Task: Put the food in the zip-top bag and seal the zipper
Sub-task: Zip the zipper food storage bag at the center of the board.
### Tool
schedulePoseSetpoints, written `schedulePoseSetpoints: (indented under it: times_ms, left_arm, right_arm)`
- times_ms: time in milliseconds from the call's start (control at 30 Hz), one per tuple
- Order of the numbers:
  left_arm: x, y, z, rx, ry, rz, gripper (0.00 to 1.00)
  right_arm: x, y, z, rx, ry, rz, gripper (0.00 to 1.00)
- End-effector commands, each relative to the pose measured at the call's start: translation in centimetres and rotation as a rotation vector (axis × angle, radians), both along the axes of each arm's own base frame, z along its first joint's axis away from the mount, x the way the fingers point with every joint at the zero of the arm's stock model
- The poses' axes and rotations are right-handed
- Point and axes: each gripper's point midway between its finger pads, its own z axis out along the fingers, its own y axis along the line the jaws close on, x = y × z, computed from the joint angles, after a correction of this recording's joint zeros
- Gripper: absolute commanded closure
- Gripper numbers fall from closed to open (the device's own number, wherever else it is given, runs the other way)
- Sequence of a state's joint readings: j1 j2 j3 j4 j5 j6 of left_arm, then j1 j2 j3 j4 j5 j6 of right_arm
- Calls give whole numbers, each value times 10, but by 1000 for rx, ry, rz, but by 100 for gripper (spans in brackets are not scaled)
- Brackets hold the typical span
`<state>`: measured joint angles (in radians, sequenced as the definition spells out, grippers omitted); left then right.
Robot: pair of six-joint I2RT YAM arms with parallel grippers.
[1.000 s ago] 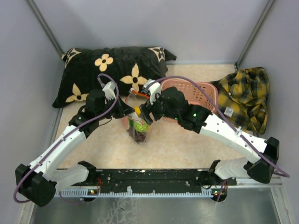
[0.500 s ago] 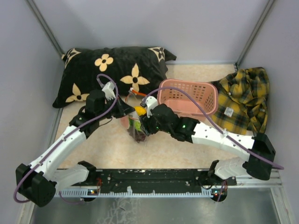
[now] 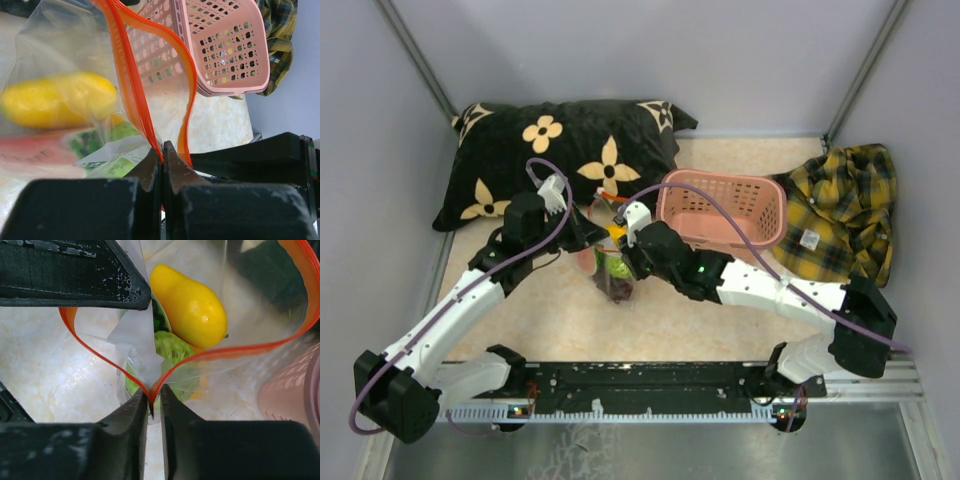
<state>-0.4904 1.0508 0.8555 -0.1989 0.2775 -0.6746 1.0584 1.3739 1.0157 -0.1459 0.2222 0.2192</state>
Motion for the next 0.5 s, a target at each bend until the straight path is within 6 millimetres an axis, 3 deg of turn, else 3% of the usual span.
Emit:
schedulePoseSetpoints:
  times_ms: [0,100,167,467]
  left_arm:
    - [5,1,16,-20,-74,12,99]
    - [6,4,21,-15,-94,27,98]
    - [7,8,25,-8,-111,47,96]
    - [18,45,51,53,-213,205,67]
  right_arm:
    - [14,7,52,44,-150,4,90]
    - [13,6,62,8,-199,60,100]
    - [13,5,64,-25,-212,97,100]
    - [23,-26,79,-167,-312,191,100]
